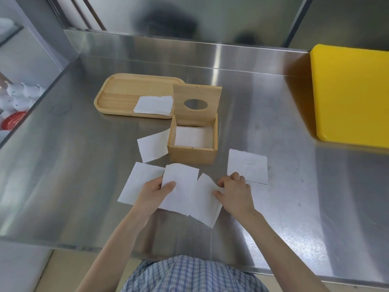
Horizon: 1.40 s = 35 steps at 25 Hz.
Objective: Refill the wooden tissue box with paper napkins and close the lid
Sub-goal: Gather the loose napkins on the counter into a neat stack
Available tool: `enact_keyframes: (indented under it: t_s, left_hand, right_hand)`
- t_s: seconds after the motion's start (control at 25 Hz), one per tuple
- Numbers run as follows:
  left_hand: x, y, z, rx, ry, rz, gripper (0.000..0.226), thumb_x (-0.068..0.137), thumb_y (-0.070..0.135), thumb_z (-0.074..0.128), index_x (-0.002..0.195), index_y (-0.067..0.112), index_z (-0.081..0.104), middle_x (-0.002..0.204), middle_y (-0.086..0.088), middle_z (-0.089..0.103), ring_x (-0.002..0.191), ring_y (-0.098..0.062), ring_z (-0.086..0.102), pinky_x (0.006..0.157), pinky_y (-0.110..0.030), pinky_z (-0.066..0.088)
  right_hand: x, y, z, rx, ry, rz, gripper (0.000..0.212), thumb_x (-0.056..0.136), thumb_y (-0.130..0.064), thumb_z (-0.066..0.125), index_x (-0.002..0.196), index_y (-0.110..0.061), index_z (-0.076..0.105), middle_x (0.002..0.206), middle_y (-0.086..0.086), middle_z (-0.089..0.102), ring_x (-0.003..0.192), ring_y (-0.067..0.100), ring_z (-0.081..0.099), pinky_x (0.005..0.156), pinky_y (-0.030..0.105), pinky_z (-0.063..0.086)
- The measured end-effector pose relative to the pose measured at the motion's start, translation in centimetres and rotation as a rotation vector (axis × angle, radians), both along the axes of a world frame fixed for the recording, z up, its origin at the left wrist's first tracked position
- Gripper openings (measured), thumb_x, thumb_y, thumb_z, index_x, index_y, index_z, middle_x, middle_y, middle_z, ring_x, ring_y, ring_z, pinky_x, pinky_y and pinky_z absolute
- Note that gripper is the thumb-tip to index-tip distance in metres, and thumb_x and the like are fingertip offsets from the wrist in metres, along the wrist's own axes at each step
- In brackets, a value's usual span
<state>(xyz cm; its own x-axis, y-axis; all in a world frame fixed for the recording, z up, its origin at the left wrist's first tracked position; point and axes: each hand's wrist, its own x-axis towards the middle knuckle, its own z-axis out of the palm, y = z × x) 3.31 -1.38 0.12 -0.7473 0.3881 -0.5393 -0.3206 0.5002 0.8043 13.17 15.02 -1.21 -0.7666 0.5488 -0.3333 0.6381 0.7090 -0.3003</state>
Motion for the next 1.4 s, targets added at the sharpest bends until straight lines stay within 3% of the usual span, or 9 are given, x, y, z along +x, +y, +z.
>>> enact_keyframes:
  t_s: [0.2, 0.36, 0.52, 0.64, 0.76, 0.88, 1.0, 1.32, 1.4]
  left_hand:
    - [0.5, 0.0, 0.3, 0.026, -0.011, 0.015, 0.024, 0.093, 0.018, 0.051, 0.070, 0.024, 0.058, 0.079, 0.005, 0.059, 0.077, -0.013, 0.055, 0.067, -0.021, 0.043]
    - [0.6, 0.0, 0.2, 0.064, -0.047, 0.056, 0.022, 0.095, 0.019, 0.048, 0.077, 0.024, 0.060, 0.089, 0.002, 0.064, 0.090, -0.020, 0.058, 0.083, -0.030, 0.046]
    - [0.7, 0.3, -0.1, 0.130, -0.134, 0.035, 0.019, 0.095, 0.018, 0.047, 0.093, 0.015, 0.065, 0.111, -0.010, 0.066, 0.108, -0.028, 0.059, 0.101, -0.042, 0.043]
    - [0.9, 0.7, -0.3, 0.219, -0.198, 0.011, 0.021, 0.095, 0.015, 0.047, 0.098, 0.006, 0.065, 0.104, -0.012, 0.068, 0.103, -0.028, 0.061, 0.097, -0.040, 0.044]
    - [1.4, 1.5, 0.1, 0.317, -0.288, 0.009, 0.022, 0.094, 0.011, 0.045, 0.091, 0.010, 0.066, 0.081, -0.001, 0.075, 0.077, -0.017, 0.070, 0.074, -0.030, 0.056]
    - [1.6, 1.8, -0.1, 0.373, -0.431, 0.029, 0.017, 0.094, 0.018, 0.046, 0.093, 0.017, 0.063, 0.082, -0.004, 0.070, 0.076, -0.019, 0.066, 0.066, -0.031, 0.057]
    - [1.8, 1.9, -0.2, 0.427, -0.529, -0.024, 0.030, 0.096, 0.026, 0.045, 0.122, 0.018, 0.058, 0.121, -0.017, 0.061, 0.108, -0.029, 0.061, 0.094, -0.049, 0.052]
    - [2.1, 2.5, 0.5, 0.355, -0.503, 0.042, 0.036, 0.098, 0.032, 0.034, 0.125, 0.013, 0.052, 0.112, -0.010, 0.065, 0.102, -0.028, 0.063, 0.084, -0.043, 0.053]
    - [2.3, 2.7, 0.5, 0.359, -0.511, 0.031, 0.036, 0.097, 0.034, 0.037, 0.123, 0.016, 0.053, 0.114, -0.009, 0.066, 0.106, -0.027, 0.062, 0.093, -0.046, 0.050]
  right_hand:
    - [0.6, -0.7, -0.1, -0.081, 0.176, -0.068, 0.017, 0.088, -0.013, 0.053, 0.104, -0.010, 0.056, 0.110, 0.006, 0.062, 0.107, 0.027, 0.054, 0.089, 0.032, 0.040]
    - [0.9, 0.0, 1.5, -0.647, 0.439, -0.453, 0.021, 0.086, -0.007, 0.062, 0.101, -0.015, 0.050, 0.098, 0.001, 0.057, 0.088, 0.018, 0.054, 0.062, 0.015, 0.042]
    - [1.6, 0.9, 3.4, -1.073, 0.670, -0.642, 0.022, 0.086, -0.005, 0.062, 0.106, -0.011, 0.057, 0.099, 0.001, 0.064, 0.089, 0.015, 0.061, 0.077, 0.023, 0.053]
    - [2.1, 1.1, 5.2, -1.247, 0.648, -0.533, 0.013, 0.088, -0.008, 0.058, 0.097, -0.014, 0.067, 0.089, -0.004, 0.073, 0.081, 0.010, 0.070, 0.070, 0.020, 0.060]
    - [1.8, 0.6, 6.5, -1.386, 0.561, -0.389, 0.016, 0.089, -0.011, 0.057, 0.096, -0.016, 0.070, 0.084, -0.006, 0.077, 0.077, 0.008, 0.072, 0.067, 0.019, 0.060]
    - [0.7, -0.3, 5.6, -1.241, 0.479, -0.365, 0.012, 0.089, -0.011, 0.059, 0.094, -0.018, 0.068, 0.088, -0.005, 0.075, 0.081, 0.010, 0.071, 0.079, 0.027, 0.059]
    - [-0.2, -0.9, 4.3, -1.027, 0.442, -0.430, 0.017, 0.089, -0.011, 0.060, 0.104, -0.015, 0.065, 0.105, 0.002, 0.070, 0.100, 0.020, 0.064, 0.093, 0.036, 0.051]
    - [-0.5, -0.7, 3.2, -0.748, 0.433, -0.480, 0.020, 0.087, -0.013, 0.061, 0.106, -0.009, 0.062, 0.098, 0.001, 0.063, 0.093, 0.019, 0.059, 0.080, 0.028, 0.048]
    - [-0.5, -0.6, 3.0, -0.702, 0.429, -0.428, 0.019, 0.087, -0.014, 0.061, 0.105, -0.009, 0.063, 0.095, 0.001, 0.063, 0.089, 0.018, 0.058, 0.076, 0.026, 0.045]
